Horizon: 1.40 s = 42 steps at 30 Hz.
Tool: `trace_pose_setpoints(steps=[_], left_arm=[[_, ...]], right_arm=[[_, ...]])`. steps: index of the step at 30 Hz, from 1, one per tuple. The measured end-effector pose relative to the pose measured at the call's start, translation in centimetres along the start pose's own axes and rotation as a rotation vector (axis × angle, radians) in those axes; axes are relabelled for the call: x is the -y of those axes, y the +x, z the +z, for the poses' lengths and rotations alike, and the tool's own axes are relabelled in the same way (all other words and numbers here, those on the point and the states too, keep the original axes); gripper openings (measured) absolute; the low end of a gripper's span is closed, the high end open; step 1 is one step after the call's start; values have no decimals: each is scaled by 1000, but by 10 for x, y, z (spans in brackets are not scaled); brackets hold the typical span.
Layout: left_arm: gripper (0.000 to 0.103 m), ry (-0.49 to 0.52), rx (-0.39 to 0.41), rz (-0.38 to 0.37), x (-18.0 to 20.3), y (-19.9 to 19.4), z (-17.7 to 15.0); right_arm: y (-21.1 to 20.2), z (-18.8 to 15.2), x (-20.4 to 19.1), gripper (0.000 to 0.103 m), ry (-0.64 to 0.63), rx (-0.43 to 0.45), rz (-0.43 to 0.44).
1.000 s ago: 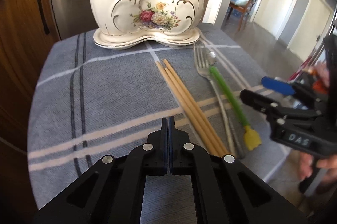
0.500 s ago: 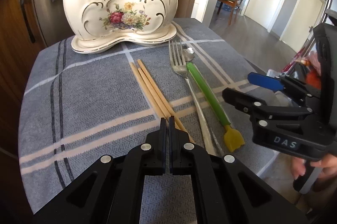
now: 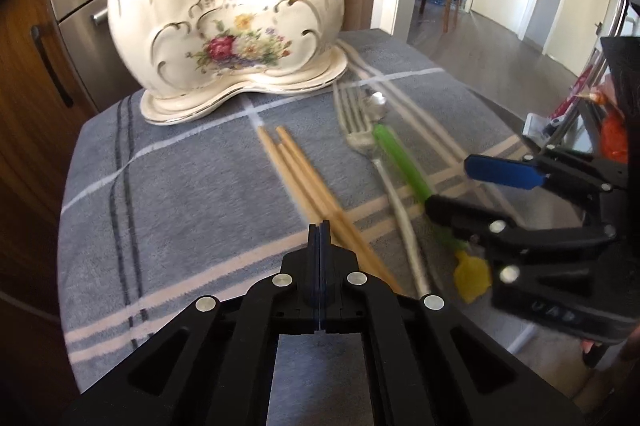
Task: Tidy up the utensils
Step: 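Hold chopstick in left tool while right tool grasps the green-handled yellow spatula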
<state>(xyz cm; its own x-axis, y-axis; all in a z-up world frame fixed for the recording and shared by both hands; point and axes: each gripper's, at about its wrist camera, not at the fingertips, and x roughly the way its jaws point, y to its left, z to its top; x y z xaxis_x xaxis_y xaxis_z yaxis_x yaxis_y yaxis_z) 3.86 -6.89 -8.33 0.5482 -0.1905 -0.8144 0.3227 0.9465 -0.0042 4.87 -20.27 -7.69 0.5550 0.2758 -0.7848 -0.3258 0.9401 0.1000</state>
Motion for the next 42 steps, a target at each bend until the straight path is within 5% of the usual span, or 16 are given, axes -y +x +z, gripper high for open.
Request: trace_pose_setpoints(steps=[9,16,28,42], left_arm=[[1,-101,-16,-91,-27,-9,-7],[1,-67,-16,-149,2,-13,-9],[1,36,-5,26,19,3,7],[2,-95,-119,-44,-4,5,18]], right_arm=[[-1,6,-7,27,-12,-2,11],[-3,3,-16,24,-47,-17,18],[3,-3,-17,24,-63,-39,7],[5,-1,-18,24,-54,-36,-14]])
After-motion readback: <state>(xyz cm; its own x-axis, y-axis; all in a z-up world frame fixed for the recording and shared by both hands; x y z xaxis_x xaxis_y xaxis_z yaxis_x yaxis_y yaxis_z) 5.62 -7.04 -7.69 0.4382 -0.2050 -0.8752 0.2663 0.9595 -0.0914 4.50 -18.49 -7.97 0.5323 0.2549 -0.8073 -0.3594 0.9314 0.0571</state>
